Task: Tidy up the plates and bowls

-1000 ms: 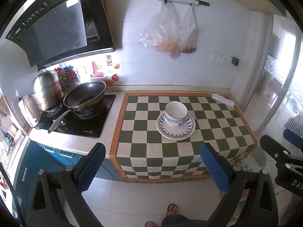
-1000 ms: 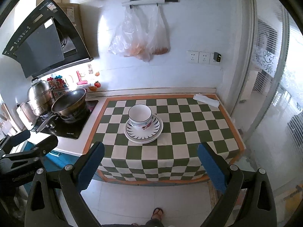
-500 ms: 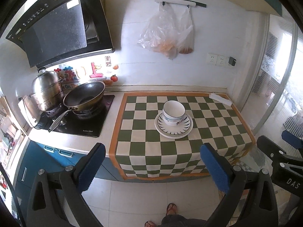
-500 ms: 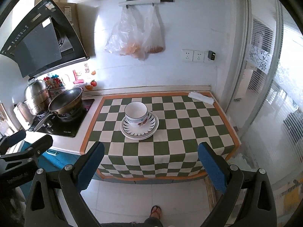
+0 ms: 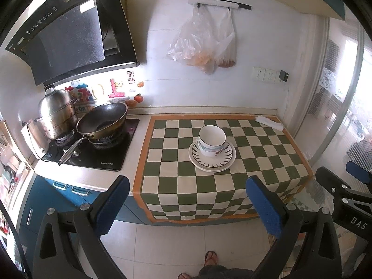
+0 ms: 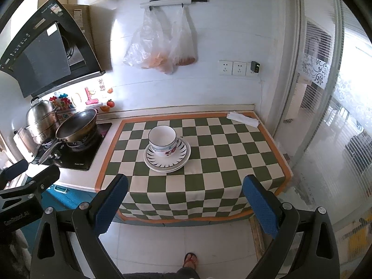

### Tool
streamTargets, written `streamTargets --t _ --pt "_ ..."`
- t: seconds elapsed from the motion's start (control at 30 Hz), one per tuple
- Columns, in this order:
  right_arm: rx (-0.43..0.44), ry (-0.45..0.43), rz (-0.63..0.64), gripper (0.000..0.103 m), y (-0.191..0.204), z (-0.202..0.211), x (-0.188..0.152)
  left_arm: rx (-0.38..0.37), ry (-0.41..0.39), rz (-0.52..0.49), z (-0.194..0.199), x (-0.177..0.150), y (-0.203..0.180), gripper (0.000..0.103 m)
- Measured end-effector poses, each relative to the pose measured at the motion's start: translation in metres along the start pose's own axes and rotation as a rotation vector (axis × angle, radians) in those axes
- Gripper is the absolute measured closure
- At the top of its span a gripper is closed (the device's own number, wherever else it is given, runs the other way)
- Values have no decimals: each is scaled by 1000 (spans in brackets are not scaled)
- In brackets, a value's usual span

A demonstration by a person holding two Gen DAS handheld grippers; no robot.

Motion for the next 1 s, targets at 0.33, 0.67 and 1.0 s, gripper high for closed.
streamTargets --t 0.33,0.67,1.0 --pt "3 7 2 2 3 -5 2 -2 -1 0 -1 1 1 0" --pt "3 9 7 2 2 -9 4 5 -8 10 -2 1 4 0" --pt "0 11 15 2 -1 -12 7 6 0 14 -4 1 4 0"
Point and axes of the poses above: each gripper's, at about its wrist camera, not at the fingertips, and z roughly against the way its jaws point, y to its left, x to its top, the point moved 4 cm from there along -z, roughly the way its jaws point, and after that the axes turned 10 degrees about z, right-handed, at the moved point
